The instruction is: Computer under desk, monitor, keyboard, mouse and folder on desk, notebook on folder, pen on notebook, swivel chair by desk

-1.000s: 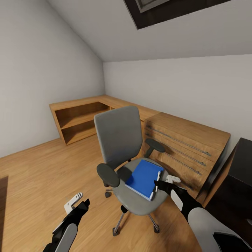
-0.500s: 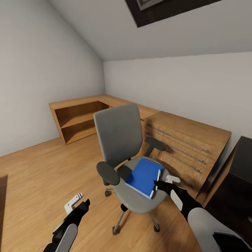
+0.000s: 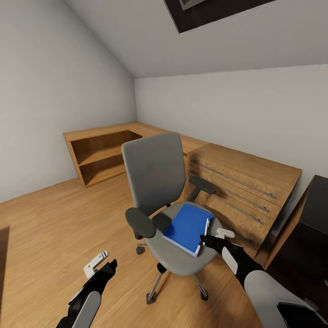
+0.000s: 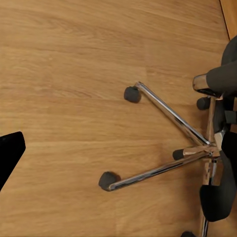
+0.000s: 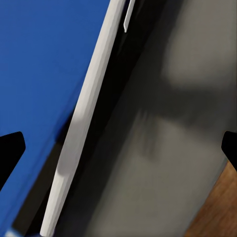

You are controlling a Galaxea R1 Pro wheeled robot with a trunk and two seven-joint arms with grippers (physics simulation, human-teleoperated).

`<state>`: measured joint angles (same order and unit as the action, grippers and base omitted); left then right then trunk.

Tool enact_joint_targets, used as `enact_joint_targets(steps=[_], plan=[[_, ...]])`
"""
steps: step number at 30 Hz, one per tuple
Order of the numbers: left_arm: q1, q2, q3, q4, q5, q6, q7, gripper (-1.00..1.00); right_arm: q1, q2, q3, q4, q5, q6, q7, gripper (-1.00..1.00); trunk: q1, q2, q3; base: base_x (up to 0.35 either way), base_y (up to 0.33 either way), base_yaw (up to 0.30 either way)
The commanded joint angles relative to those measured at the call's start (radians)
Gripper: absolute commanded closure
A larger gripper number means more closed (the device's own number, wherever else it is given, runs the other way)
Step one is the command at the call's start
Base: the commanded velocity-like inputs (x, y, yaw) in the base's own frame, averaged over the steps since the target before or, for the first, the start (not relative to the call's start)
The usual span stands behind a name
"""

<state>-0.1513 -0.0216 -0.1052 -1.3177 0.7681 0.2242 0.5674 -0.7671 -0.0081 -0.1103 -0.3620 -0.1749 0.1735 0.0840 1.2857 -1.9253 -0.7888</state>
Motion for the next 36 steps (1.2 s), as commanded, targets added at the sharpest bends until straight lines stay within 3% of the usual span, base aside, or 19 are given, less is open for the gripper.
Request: enact_joint_targets(steps=[1,36], plan=[[-0.001,0.0,-0.001,-0.002,0.005,0.003,0.006,-1.0,0.0,0.0,-0.006,-0.002,-0.005,0.006,0.005,-1.0,0.0,0.0,-0.001,0.0,0.0,0.0],[-0.001,0.002,-0.001,0.013,0.007,0.001,0.006,-1.0,0.0,0.0,-0.006,-0.002,-0.004,0.005,0.004,-1.0,0.0,0.0,-0.001,0.005,0.006,0.0]])
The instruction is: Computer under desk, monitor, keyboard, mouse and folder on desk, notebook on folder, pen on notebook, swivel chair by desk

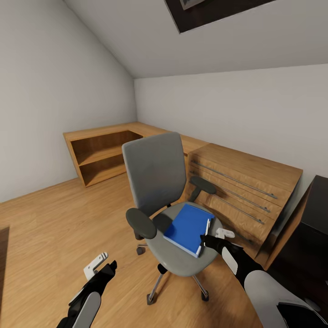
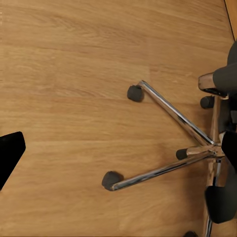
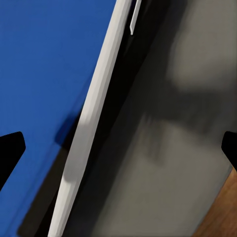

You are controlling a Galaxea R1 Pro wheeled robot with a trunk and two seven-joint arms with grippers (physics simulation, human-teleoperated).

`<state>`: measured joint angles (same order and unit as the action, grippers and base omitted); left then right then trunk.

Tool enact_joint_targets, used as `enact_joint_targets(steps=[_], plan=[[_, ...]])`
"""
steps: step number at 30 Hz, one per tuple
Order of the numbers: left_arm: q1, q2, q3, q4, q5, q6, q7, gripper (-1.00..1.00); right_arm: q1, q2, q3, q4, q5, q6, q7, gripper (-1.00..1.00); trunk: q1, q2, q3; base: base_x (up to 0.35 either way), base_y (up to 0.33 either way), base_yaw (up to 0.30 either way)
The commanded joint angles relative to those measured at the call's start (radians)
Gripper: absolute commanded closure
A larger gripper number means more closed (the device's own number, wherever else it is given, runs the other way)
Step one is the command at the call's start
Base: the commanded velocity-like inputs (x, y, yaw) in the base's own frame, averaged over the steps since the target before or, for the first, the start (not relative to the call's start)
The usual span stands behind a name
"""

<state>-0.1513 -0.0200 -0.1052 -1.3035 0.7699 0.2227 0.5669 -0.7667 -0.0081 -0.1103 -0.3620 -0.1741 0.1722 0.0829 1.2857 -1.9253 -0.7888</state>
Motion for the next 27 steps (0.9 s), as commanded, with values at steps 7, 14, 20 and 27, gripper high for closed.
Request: enact_joint_targets(steps=[7,14,20,27], plan=[[-0.001,0.0,-0.001,0.011,0.003,0.003,0.008,-1.0,0.0,0.0,-0.006,-0.002,-0.004,0.006,0.006,-1.0,0.0,0.0,-0.001,0.0,0.0,0.0],[-0.001,-0.001,-0.001,0.013,0.002,0.003,0.01,-1.0,0.0,0.0,-0.006,-0.002,-0.004,0.006,0.006,-1.0,0.0,0.0,-0.001,0.047,0.0,0.0],[-0.001,0.0,0.0,0.016,0.002,0.003,0.011,-1.0,0.0,0.0,-0.006,-0.002,-0.002,0.006,0.005,-1.0,0.0,0.0,-0.001,0.028,0.0,0.0],[-0.001,0.0,-0.001,0.017,-0.001,0.001,0.012,-1.0,0.0,0.0,-0.006,-0.002,-0.002,0.006,0.006,-1.0,0.0,0.0,-0.001,0.005,0.0,0.0]])
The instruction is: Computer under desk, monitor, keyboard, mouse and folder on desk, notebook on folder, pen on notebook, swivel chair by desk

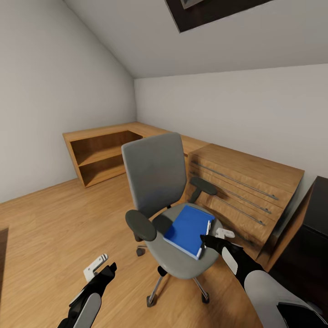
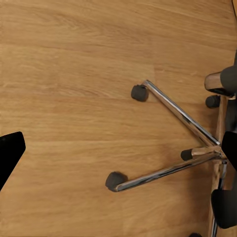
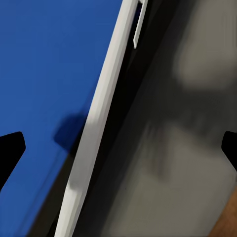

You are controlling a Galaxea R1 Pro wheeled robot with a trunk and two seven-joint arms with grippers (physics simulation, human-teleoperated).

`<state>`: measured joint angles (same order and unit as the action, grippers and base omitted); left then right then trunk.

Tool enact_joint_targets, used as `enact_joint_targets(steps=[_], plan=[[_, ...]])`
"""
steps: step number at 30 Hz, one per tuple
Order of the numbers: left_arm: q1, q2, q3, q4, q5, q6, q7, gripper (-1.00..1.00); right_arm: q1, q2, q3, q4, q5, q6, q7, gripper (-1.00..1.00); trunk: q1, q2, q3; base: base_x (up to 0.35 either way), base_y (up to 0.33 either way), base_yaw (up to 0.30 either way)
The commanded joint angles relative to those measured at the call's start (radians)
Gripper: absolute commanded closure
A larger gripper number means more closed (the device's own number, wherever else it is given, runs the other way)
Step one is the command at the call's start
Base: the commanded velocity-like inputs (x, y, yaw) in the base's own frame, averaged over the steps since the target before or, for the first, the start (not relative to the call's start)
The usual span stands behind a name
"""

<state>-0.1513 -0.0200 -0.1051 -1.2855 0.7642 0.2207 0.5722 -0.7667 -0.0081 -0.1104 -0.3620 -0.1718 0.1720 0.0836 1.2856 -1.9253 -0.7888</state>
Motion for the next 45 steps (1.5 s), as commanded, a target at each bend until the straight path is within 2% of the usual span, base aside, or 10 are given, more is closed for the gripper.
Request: enact_joint_targets(steps=[1,7,16,19,38,39,45], plan=[[-0.001,0.0,-0.001,-0.002,0.001,0.001,0.007,-1.0,0.0,0.0,-0.006,-0.002,-0.005,0.006,0.005,-1.0,0.0,0.0,-0.001,0.103,0.0,0.0],[-0.001,0.001,0.001,-0.002,-0.023,-0.006,0.003,-1.0,0.0,0.0,-0.006,-0.002,-0.005,0.006,0.005,-1.0,0.0,0.0,-0.001,0.076,0.0,0.0],[-0.001,0.002,0.001,-0.009,-0.025,-0.007,-0.001,-1.0,0.0,0.0,-0.006,-0.002,-0.005,0.006,0.005,-1.0,0.0,0.0,-0.001,0.003,0.0,0.0],[-0.001,0.002,0.001,-0.01,-0.025,-0.009,0.0,-1.0,0.0,0.0,-0.006,-0.002,-0.005,0.006,0.005,-1.0,0.011,-0.021,-0.01,0.0,0.0,0.0],[-0.001,0.002,0.001,-0.008,-0.025,-0.009,0.004,-1.0,0.0,-0.001,-0.006,-0.002,-0.004,0.006,0.016,-1.0,0.011,-0.021,-0.01,0.0,0.0,0.0],[-0.001,0.002,0.001,-0.008,-0.025,-0.009,0.003,-1.0,0.0,-0.001,-0.006,-0.002,-0.003,0.006,0.021,1.0,0.011,-0.021,-0.01,0.0,0.0,0.0],[-0.001,0.002,0.001,-0.008,-0.025,-0.009,0.002,-1.0,0.0,-0.001,-0.006,-0.002,-0.003,0.006,0.035,1.0,0.011,-0.021,-0.01,0.0,0.0,0.0]])
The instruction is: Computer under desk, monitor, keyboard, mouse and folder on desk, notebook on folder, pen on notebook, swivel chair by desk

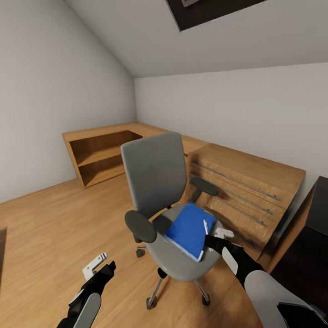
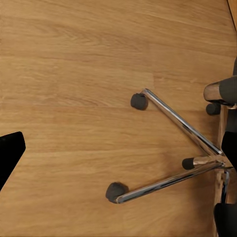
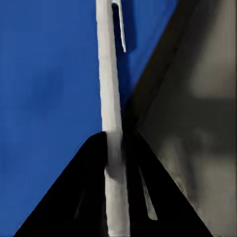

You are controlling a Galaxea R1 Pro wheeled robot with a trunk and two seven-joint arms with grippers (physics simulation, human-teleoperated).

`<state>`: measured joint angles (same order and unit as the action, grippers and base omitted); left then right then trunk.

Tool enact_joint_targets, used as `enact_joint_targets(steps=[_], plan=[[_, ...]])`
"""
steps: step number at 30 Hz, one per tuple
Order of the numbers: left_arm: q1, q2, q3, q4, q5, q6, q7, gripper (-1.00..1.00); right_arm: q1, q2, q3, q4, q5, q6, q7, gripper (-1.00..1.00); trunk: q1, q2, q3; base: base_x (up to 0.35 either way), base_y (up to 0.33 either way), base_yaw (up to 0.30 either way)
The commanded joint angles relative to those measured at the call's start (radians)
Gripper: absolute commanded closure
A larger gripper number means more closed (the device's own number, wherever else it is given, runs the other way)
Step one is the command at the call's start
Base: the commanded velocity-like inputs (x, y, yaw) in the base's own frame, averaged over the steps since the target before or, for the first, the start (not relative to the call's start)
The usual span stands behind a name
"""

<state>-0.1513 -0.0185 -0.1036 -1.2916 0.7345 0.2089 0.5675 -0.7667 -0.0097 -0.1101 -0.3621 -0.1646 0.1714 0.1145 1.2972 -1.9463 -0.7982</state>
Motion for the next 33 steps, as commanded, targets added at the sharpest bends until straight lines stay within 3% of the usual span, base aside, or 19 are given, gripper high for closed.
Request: enact_joint_targets(steps=[1,12,21,25,29,33], plan=[[-0.001,0.0,-0.001,-0.002,0.005,0.003,0.006,-1.0,0.0,0.0,-0.006,-0.002,-0.01,0.007,0.005,1.0,0.0,0.0,-0.001,0.0,0.0,0.0],[-0.001,0.0,-0.001,-0.002,0.005,0.003,0.006,-1.0,0.0,0.0,-0.006,-0.003,-0.01,0.007,0.005,1.0,0.0,0.0,-0.001,0.0,0.0,0.0],[-0.001,-0.001,-0.001,-0.003,0.002,0.003,0.01,-1.0,0.0,-0.003,-0.006,-0.006,-0.011,0.007,0.005,1.0,-0.035,0.063,0.027,0.0,0.0,0.0],[-0.001,-0.001,-0.001,-0.003,0.002,0.003,0.011,-1.0,0.0,-0.028,-0.006,-0.013,-0.018,0.007,0.022,1.0,-0.05,0.091,0.04,-0.17,0.0,0.0],[-0.001,-0.001,-0.002,-0.003,0.002,0.003,0.011,-1.0,0.0,-0.066,-0.008,-0.022,-0.022,0.016,0.094,1.0,-0.065,0.119,0.052,-0.316,0.0,0.0],[-0.001,-0.001,-0.002,-0.003,0.002,0.003,0.01,-1.0,0.008,-0.1,-0.01,-0.092,-0.032,0.065,0.145,1.0,-0.081,0.147,0.065,-0.34,0.0,0.0]])
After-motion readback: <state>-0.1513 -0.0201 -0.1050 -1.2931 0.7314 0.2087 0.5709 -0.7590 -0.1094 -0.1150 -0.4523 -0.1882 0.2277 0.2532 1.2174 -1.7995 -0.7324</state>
